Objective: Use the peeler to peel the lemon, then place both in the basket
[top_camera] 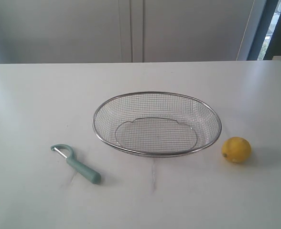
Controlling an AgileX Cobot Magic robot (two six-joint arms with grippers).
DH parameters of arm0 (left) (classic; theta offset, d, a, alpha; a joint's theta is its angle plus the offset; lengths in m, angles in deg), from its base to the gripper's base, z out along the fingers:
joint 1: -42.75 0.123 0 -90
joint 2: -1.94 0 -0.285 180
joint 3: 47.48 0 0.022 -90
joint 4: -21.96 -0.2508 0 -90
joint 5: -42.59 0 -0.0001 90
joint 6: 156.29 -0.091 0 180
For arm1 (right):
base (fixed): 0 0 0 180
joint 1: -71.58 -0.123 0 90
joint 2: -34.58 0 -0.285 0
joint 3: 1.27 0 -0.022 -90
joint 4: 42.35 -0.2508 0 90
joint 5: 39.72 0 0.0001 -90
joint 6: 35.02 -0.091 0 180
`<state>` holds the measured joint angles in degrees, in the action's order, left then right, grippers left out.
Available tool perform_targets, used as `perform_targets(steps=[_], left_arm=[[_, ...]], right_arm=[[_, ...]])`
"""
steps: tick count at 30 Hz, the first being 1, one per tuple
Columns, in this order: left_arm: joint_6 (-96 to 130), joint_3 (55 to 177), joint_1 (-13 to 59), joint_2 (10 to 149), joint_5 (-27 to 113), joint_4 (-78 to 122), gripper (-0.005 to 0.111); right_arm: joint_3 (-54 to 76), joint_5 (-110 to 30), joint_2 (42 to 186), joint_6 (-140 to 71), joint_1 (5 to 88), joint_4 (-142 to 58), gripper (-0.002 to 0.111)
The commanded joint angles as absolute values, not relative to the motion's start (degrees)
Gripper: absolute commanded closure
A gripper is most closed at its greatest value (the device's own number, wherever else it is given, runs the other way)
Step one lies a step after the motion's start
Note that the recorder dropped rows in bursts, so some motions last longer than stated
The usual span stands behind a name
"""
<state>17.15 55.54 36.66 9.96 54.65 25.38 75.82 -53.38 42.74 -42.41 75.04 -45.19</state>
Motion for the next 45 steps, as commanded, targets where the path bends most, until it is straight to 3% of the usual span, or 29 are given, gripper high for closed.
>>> perform_targets(steps=[1, 8, 15, 24, 30, 34, 45], left_arm=[[17.38, 55.30, 36.86, 9.72, 54.65, 25.80, 0.107], [17.38, 55.30, 36.86, 9.72, 54.65, 25.80, 0.107], [17.38, 55.30, 36.86, 9.72, 54.65, 25.80, 0.107], [17.38, 55.30, 36.86, 9.72, 54.65, 25.80, 0.107], [17.38, 55.30, 36.86, 9.72, 54.65, 25.80, 0.107], [17.38, 55.30, 36.86, 9.72, 54.65, 25.80, 0.107], [17.27, 55.30, 36.86, 9.72, 54.65, 25.80, 0.107]], right_arm=[[75.95, -56.38, 42.37, -44.53, 74.97, -45.49, 0.107], [75.95, -59.49, 42.37, -49.45, 74.97, -45.52, 0.107], [70.13, -40.69, 44.46, -51.95, 74.97, -45.52, 0.108], [57.83, -19.97, 66.78, -49.43, 74.97, -45.62, 0.108], [44.27, -2.12, 85.84, -14.31, 74.97, -70.46, 0.108], [39.53, 0.51, 92.19, -12.61, 74.76, -70.77, 0.108], [27.07, 0.34, 103.14, -12.88, 61.20, -67.60, 0.108]])
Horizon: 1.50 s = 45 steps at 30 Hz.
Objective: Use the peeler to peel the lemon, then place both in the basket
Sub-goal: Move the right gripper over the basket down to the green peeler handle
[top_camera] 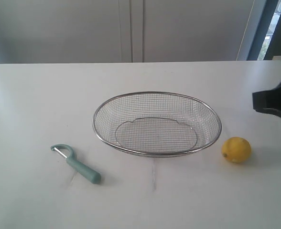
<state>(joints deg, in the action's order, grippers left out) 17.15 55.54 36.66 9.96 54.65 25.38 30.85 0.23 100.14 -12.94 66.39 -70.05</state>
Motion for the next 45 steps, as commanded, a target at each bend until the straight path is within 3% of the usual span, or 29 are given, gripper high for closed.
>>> perform_targets(steps=[1, 7, 16, 24, 32, 38, 45], left_arm=[[17.27, 55.30, 36.86, 9.72, 54.65, 25.80, 0.107], [17.27, 55.30, 36.86, 9.72, 54.65, 25.80, 0.107], [17.38, 55.30, 36.86, 9.72, 54.65, 25.80, 0.107], [17.38, 55.30, 36.86, 9.72, 54.65, 25.80, 0.107], [17.38, 55.30, 36.86, 9.72, 54.65, 25.80, 0.107], [17.38, 55.30, 36.86, 9.72, 54.65, 25.80, 0.107], [17.38, 55.30, 36.86, 9.72, 54.65, 25.80, 0.107]], right_arm=[[26.01, 0.44, 104.17, -13.35, 59.63, -66.83, 0.108], [19.72, 1.29, 111.21, -18.95, 50.30, -60.27, 0.108], [1.96, 6.61, 132.13, -29.52, 27.21, -47.16, 0.108], [-20.07, 16.54, 152.94, -27.32, 21.62, -47.17, 0.108], [-25.46, 14.89, 163.64, -21.20, 16.77, -47.17, 0.108], [-25.46, 11.39, 168.27, -20.24, 16.27, -44.22, 0.082], [-25.46, 10.32, 169.41, -21.78, 16.27, -41.89, 0.062]])
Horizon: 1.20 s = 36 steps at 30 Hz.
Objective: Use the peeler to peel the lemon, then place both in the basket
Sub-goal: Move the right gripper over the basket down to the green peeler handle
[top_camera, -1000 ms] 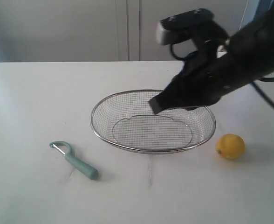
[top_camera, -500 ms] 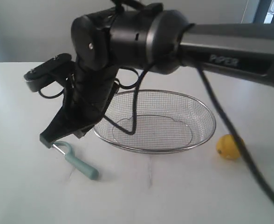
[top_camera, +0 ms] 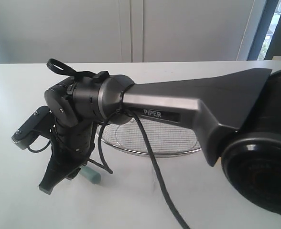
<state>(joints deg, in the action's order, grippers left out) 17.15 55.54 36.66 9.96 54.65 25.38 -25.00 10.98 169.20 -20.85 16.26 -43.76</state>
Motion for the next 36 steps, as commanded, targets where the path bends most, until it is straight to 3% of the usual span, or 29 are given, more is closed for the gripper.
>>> perform_targets(steps=[1, 5, 36], left_arm=[[17.38, 55.30, 36.86, 9.72, 54.65, 25.80, 0.107], [17.38, 55.30, 36.86, 9.72, 54.65, 25.80, 0.107], [17.38, 55.30, 36.86, 9.72, 54.65, 25.80, 0.107]], right_arm=[[-25.46, 10.06, 169.41, -22.78, 16.27, -41.05, 0.060], [-25.46, 10.18, 169.77, -24.87, 16.27, -39.98, 0.054], [-25.46, 10.82, 172.82, -27.83, 17.12, -37.46, 0.054]])
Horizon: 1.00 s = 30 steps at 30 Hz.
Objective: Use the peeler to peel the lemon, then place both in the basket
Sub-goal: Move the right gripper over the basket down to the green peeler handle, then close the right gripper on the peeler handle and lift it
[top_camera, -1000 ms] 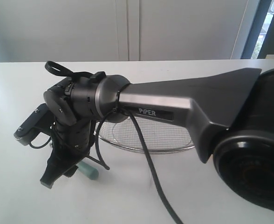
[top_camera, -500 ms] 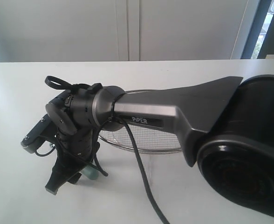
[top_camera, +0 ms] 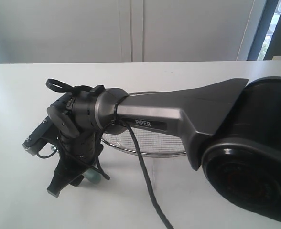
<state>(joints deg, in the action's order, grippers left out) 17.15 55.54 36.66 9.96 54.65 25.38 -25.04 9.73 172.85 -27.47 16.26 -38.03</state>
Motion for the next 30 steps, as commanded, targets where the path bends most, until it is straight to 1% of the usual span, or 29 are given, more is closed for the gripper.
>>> perform_targets(steps=[1, 5, 9, 12, 13, 14, 17, 18, 20, 21, 30], left_arm=[[17.38, 55.30, 36.86, 9.72, 54.65, 25.80, 0.107], [17.38, 55.30, 36.86, 9.72, 54.65, 25.80, 0.107], [17.38, 55.30, 36.86, 9.72, 54.65, 25.80, 0.107], [17.38, 55.30, 36.86, 9.72, 54.65, 25.80, 0.107], [17.38, 55.30, 36.86, 9.72, 54.65, 25.80, 0.107], [17.38, 55.30, 36.86, 9.72, 54.65, 25.80, 0.107], [17.38, 55.30, 36.86, 9.72, 54.65, 25.80, 0.107], [17.38, 55.30, 36.86, 9.72, 54.65, 25.80, 0.107], [17.38, 55.30, 36.86, 9.72, 54.65, 25.80, 0.107], [17.38, 55.30, 36.86, 9.72, 54.65, 25.80, 0.107], [17.38, 55.30, 36.86, 9.72, 54.65, 25.80, 0.107]], right_arm=[[-25.46, 10.94, 172.82, -27.83, 17.35, -37.62, 0.054], [-25.46, 11.32, 173.23, -27.83, 17.37, -37.62, 0.055], [-25.46, 11.71, 173.95, -27.83, 17.37, -37.62, 0.060], [-25.46, 11.82, 173.95, -27.83, 17.37, -37.62, 0.062], [-25.46, 11.82, 173.95, -27.83, 17.37, -37.62, 0.065], [-25.46, 11.97, 173.95, -27.83, 17.37, -37.62, 0.068], [-25.46, 12.47, 173.95, -27.83, 17.37, -37.62, 0.084], [-25.50, 12.47, 173.95, -27.83, 17.37, -37.62, 0.093], [-25.75, 12.95, 173.81, -27.83, 17.37, -37.62, 0.106], [-26.28, 13.54, 173.54, -27.83, 17.37, -37.62, 0.108], [-27.56, 15.47, 165.62, -26.87, 17.37, -37.46, 0.108]])
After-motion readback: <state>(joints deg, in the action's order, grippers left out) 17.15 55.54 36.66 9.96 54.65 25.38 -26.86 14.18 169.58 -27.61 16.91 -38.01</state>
